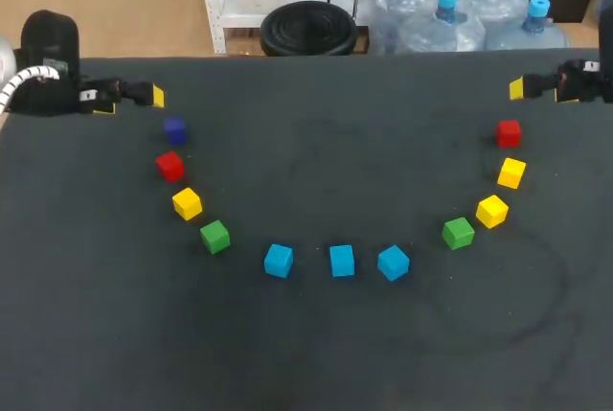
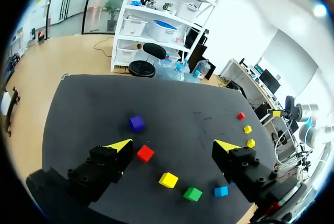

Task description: Place the blue cubes, place green cubes on the blue cubes, place the yellow cubes on the green cubes, then place the red cubes on the yellow cubes, and place purple cube on the red cubes.

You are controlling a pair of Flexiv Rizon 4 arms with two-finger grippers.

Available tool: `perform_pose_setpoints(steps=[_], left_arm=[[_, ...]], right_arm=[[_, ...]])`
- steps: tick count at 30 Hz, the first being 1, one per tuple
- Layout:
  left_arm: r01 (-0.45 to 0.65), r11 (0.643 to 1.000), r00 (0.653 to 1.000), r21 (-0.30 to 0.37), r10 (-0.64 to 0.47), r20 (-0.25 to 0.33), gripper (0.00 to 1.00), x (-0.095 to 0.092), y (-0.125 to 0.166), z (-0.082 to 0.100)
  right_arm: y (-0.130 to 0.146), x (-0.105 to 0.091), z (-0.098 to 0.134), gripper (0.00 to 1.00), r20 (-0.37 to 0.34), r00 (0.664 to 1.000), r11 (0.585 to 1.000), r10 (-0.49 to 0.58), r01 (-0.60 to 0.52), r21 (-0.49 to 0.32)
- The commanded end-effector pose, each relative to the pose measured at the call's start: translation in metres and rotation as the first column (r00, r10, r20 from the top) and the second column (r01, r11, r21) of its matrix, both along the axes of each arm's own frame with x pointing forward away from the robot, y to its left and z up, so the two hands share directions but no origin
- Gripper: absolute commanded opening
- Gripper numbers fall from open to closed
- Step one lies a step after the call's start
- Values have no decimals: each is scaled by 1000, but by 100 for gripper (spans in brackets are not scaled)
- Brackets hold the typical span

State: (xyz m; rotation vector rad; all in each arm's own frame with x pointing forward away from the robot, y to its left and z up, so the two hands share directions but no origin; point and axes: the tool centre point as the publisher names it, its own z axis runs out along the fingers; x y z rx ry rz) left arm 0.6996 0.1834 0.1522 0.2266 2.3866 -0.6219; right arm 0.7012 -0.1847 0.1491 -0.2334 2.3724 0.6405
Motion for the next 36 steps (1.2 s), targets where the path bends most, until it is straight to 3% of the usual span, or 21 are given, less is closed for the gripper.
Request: perform_pose_setpoints(steps=[1, 34, 35, 36], left_arm=[[5, 1000, 1000, -8, -5, 6, 100, 0, 1, -2], [5, 1000, 1000, -8, -5, 6, 100, 0, 1, -2], [5, 1000, 1000, -8, -5, 6, 100, 0, 1, -2], [5, 1000, 1000, -8, -5, 6, 100, 0, 1, -2]], right_arm=[[0, 0, 0, 100, 0, 1000, 1000, 0, 0, -1], [0, 0, 0, 100, 0, 1000, 1000, 0, 0, -1], [0, 0, 0, 93, 0, 1000, 1000, 0, 0, -1], [0, 0, 0, 58, 0, 1000, 1000, 0, 0, -1]])
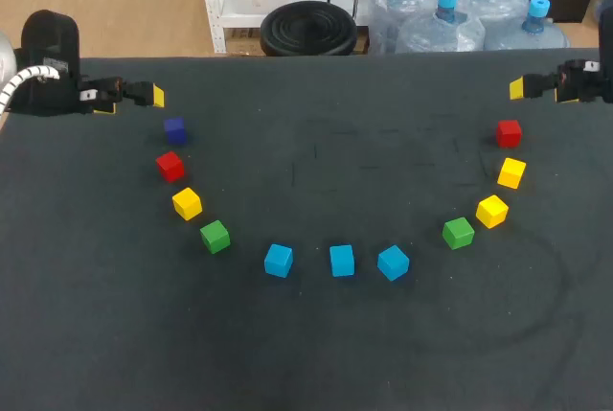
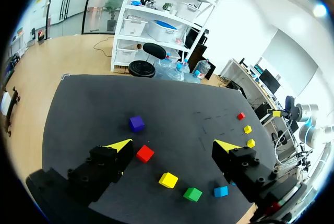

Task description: Place the blue cubes, place green cubes on the blue cubes, place the yellow cubes on the green cubes, then place the red cubes on the yellow cubes, and place purple cube on the red cubes.

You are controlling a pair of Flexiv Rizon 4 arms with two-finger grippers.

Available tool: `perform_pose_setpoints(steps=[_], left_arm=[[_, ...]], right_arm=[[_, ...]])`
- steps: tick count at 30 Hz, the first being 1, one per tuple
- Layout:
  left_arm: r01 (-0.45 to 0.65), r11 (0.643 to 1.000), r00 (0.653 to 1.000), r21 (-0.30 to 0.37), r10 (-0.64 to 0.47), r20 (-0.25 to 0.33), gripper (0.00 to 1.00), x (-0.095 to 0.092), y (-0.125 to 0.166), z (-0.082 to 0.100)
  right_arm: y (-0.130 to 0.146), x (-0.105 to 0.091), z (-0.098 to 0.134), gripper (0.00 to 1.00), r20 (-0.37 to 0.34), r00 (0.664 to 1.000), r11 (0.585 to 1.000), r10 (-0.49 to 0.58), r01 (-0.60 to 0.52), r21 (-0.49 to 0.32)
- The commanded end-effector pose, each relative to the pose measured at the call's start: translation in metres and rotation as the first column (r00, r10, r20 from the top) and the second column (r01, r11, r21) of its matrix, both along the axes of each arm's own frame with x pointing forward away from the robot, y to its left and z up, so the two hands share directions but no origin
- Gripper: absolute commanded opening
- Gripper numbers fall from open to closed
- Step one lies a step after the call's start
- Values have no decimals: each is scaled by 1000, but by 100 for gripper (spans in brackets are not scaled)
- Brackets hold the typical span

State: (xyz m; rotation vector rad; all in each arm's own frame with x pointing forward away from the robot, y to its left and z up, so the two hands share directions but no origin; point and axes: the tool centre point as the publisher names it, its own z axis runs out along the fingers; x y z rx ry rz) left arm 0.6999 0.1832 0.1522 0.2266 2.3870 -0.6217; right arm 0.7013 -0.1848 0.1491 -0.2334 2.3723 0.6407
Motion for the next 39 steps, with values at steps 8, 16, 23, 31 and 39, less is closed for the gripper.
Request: perform_pose_setpoints(steps=[8, 16, 23, 31, 39], left_arm=[[5, 1000, 1000, -9, -5, 6, 100, 0, 2, -2], [5, 1000, 1000, -9, -5, 6, 100, 0, 2, -2], [5, 1000, 1000, -9, -5, 6, 100, 0, 2, -2], [5, 1000, 1000, -9, -5, 6, 100, 0, 2, -2], [5, 1000, 1000, -9, -5, 6, 100, 0, 2, -2]], right_arm=[[0, 0, 0, 31, 0, 1000, 1000, -1, 1, -1], [0, 0, 0, 100, 0, 1000, 1000, -1, 1, -1], [0, 0, 0, 100, 0, 1000, 1000, -1, 1, -1], [0, 0, 0, 100, 0, 1000, 1000, -1, 1, -1], [3, -8, 7, 100, -19, 999, 1000, 28, -28, -4]])
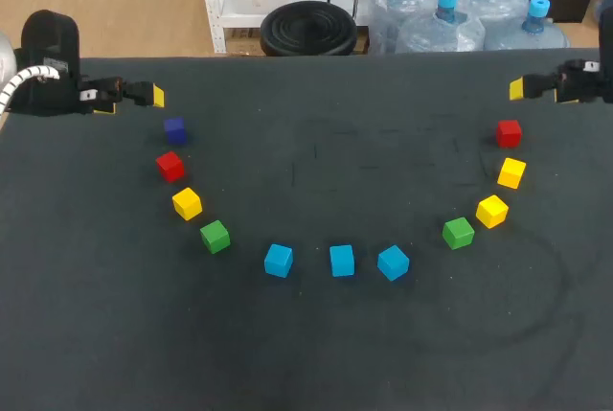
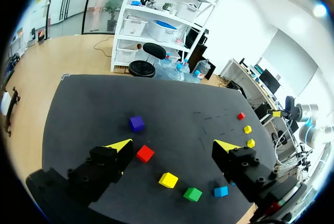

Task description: Place the blue cubes, place green cubes on the blue cubes, place the yellow cubes on the green cubes, then place the red cubes on the yellow cubes, and place purple cube on the red cubes.

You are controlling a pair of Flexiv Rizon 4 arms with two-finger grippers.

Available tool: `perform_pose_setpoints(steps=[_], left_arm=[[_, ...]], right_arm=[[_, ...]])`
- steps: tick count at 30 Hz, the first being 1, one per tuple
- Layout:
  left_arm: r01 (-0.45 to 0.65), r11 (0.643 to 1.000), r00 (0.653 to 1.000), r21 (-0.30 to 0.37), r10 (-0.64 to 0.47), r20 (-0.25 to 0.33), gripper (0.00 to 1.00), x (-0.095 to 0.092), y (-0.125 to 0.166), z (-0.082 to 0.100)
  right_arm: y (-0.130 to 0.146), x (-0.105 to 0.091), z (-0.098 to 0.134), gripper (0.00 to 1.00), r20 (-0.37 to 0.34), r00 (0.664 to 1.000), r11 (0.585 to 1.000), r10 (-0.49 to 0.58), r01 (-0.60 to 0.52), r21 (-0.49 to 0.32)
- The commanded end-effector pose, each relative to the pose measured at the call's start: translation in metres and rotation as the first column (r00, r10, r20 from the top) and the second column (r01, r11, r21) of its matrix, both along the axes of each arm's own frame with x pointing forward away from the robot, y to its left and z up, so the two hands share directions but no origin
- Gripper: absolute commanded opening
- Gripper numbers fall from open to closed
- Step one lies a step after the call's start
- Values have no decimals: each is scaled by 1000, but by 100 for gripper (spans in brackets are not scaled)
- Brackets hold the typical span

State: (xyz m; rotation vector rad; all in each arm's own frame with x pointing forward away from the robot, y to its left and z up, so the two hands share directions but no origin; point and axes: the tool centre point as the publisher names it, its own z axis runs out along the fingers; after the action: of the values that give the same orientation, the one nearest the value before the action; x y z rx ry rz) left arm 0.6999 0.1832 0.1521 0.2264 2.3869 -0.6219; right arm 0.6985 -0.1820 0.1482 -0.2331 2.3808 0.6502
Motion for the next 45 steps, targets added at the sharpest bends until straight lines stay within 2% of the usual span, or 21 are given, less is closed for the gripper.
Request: perform_pose_setpoints(steps=[1, 4, 7, 12, 15, 18, 20, 25, 33, 37, 41, 45], left_arm=[[5, 1000, 1000, -8, -5, 6, 100, 0, 2, -2], [5, 1000, 1000, -8, -5, 6, 100, 0, 2, -2], [5, 1000, 1000, -8, -5, 6, 100, 0, 2, -2], [5, 1000, 1000, -8, -5, 6, 100, 0, 2, -2], [5, 1000, 1000, -8, -5, 6, 100, 0, 2, -2], [5, 1000, 1000, -8, -5, 6, 100, 0, 2, -2], [5, 1000, 1000, -8, -5, 6, 100, 0, 2, -2], [5, 1000, 1000, -8, -5, 6, 100, 0, 2, -2], [5, 1000, 1000, -8, -5, 6, 100, 0, 2, -2], [5, 1000, 1000, -8, -5, 6, 100, 0, 2, -2], [5, 1000, 1000, -8, -5, 6, 100, 0, 2, -2], [5, 1000, 1000, -8, -5, 6, 100, 0, 2, -2]], right_arm=[[2, -8, 12, 100, -8, 999, 999, 45, -45, -14], [12, -19, 22, 100, -4, 993, 991, 120, -120, -65], [27, -33, 29, 100, -4, 967, 957, 254, -252, -144], [50, -53, 31, 100, -30, 890, 856, 455, -446, -259], [60, -61, 29, 100, -55, 848, 801, 527, -517, -300], [70, -67, 25, 100, -80, 820, 766, 567, -561, -314], [84, -76, 17, 100, -116, 768, 697, 630, -626, -350], [104, -87, 5, 100, -156, 697, 604, 700, -694, -392], [122, -95, 5, 100, -189, 578, 455, 794, -771, -446], [132, -98, 0, 100, -220, 539, 407, 813, -797, -447], [145, -104, -10, 100, -247, 520, 397, 818, -820, -411], [156, -114, -25, 100, -271, 469, 352, 840, -853, -385]])
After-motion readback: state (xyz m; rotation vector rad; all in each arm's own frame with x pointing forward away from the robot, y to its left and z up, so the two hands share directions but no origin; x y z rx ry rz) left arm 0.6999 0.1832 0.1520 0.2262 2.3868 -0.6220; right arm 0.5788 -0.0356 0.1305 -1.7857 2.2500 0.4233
